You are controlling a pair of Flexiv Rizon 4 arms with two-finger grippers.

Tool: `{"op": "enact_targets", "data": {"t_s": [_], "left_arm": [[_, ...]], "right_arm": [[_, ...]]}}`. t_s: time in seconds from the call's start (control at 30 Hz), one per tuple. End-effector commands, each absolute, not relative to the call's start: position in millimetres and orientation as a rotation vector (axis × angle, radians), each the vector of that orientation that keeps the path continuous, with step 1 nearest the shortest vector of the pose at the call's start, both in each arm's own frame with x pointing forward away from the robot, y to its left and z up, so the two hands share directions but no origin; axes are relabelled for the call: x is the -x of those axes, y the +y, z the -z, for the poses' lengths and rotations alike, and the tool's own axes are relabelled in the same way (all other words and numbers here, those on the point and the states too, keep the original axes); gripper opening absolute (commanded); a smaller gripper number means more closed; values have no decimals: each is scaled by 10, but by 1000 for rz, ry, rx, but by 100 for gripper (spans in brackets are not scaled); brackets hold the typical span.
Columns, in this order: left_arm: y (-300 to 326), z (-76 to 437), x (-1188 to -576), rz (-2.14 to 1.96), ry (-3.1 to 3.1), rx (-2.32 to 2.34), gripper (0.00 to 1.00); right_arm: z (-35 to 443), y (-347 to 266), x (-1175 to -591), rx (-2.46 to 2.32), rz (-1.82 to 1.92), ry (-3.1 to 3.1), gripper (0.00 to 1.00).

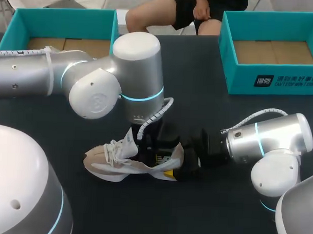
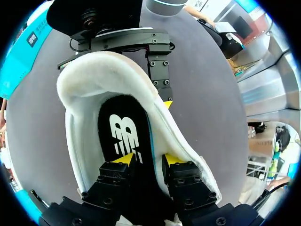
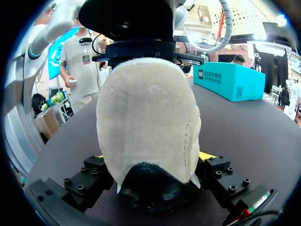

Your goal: Take the shoe out of the shoebox, open the shoe tongue, remove and reinsert the insole, then place the shoe into the shoebox

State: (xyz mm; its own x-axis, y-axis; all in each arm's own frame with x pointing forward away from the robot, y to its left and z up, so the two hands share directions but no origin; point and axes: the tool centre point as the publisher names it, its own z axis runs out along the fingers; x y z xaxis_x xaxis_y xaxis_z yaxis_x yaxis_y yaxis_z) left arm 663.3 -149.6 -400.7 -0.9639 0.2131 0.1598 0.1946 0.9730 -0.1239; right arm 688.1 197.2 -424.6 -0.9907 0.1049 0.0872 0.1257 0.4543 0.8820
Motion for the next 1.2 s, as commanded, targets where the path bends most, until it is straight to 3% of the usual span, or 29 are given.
{"op": "enact_targets", "data": {"t_s": [0.03, 0.17, 0.4, 0.43, 0.5, 0.57, 1.2], "left_arm": [[-1465, 4120, -6573, -177, -3014, 300, 40], [-1433, 4176, -6626, -182, -3045, 283, 48], [-1424, 4296, -6732, -165, -3063, 293, 44], [-1431, 4321, -6746, -155, -3049, 301, 40], [-1435, 4353, -6763, -164, -3046, 300, 23], [-1435, 4377, -6766, -163, -3043, 300, 0], [-1113, 3836, -6722, -150, -2952, 206, 0]], "right_arm": [[4285, 2009, -6889, 217, 1612, -2664, 0], [4285, 2009, -6889, 217, 1612, -2664, 0], [4285, 2009, -6889, 217, 1612, -2664, 0], [4285, 2009, -6889, 217, 1612, -2664, 0], [4285, 2009, -6889, 217, 1612, -2664, 0], [4285, 2009, -6889, 217, 1612, -2664, 0], [4285, 2009, -6889, 217, 1612, -2664, 0]]}}
